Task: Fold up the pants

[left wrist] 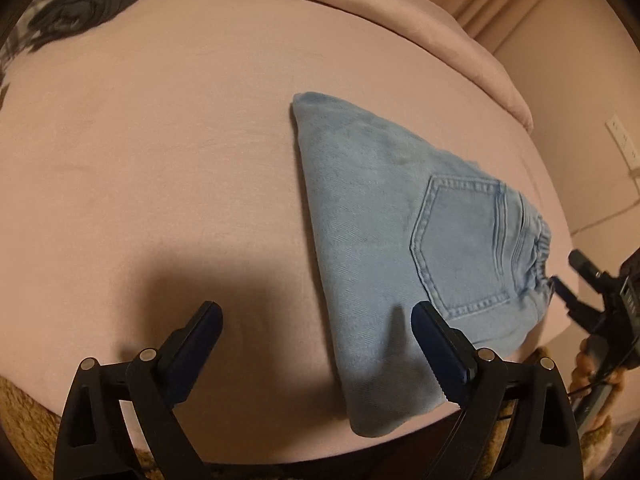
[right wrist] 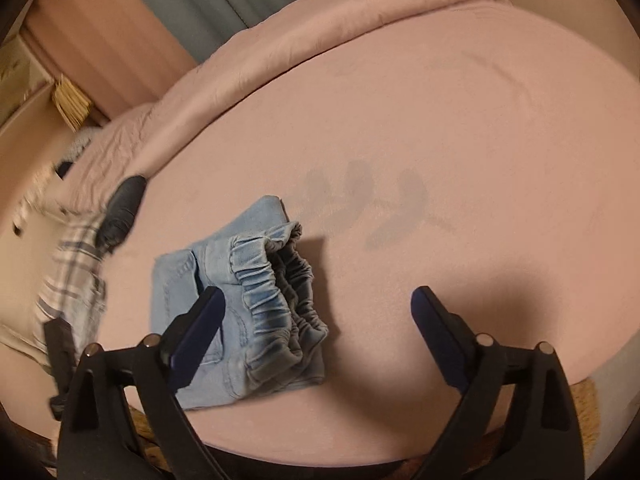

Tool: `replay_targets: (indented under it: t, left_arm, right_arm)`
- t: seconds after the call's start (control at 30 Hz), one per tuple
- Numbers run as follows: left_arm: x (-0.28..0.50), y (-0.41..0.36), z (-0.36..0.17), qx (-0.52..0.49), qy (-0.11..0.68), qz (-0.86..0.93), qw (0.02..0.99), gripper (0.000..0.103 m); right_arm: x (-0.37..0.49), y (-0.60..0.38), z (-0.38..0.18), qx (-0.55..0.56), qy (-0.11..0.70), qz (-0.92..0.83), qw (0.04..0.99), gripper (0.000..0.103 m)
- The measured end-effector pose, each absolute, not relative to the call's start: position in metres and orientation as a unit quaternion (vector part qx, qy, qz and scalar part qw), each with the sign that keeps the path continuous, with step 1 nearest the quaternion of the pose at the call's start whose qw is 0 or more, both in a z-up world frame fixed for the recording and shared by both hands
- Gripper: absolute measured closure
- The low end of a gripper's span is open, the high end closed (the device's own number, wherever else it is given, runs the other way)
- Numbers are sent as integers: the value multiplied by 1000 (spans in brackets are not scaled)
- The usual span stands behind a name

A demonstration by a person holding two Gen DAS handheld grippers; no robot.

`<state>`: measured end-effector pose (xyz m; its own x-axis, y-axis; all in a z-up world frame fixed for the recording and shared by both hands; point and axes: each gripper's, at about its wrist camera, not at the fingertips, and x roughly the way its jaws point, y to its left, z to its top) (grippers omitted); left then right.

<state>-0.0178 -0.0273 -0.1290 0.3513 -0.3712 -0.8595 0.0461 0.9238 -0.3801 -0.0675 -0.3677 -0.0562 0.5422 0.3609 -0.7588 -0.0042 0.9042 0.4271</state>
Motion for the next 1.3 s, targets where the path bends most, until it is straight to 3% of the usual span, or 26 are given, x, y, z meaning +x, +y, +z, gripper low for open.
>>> replay_targets:
  t: [0.3, 0.67, 0.73, 0.77, 0.87, 1.03, 1.1, 1.3]
  left_arm:
    - [-1, -50, -144, -165, 550, -169, 801, 8]
    - [18, -75, -154, -132, 539, -177, 813, 8]
    - [16, -78, -153, -117, 536, -176, 818, 22]
    - [14, -80, -153, -117, 533, -175, 819, 25]
    - [10, -82, -150, -120, 532, -166, 822, 38]
    - [4, -82, -132, -114, 522, -149, 832, 71]
    - [0, -81, -125, -115, 520, -146, 833, 73]
    - [-21, -74, -102, -110, 519, -150, 834, 73]
  right_arm:
    - [-42, -342, -93, 186, 519, 195, 811, 2]
    - [-13, -290, -116, 58, 530, 246, 809, 2]
    - [-7, -284, -119, 68, 526, 259, 807, 12]
    - [-5, -284, -121, 92, 527, 272, 800, 25]
    - [-6, -285, -122, 108, 524, 260, 804, 33]
    - [-20, -275, -107, 96, 507, 229, 825, 52]
    - [-29, -276, -95, 100, 495, 229, 832, 58]
    - [-60, -259, -63, 85, 472, 231, 847, 59]
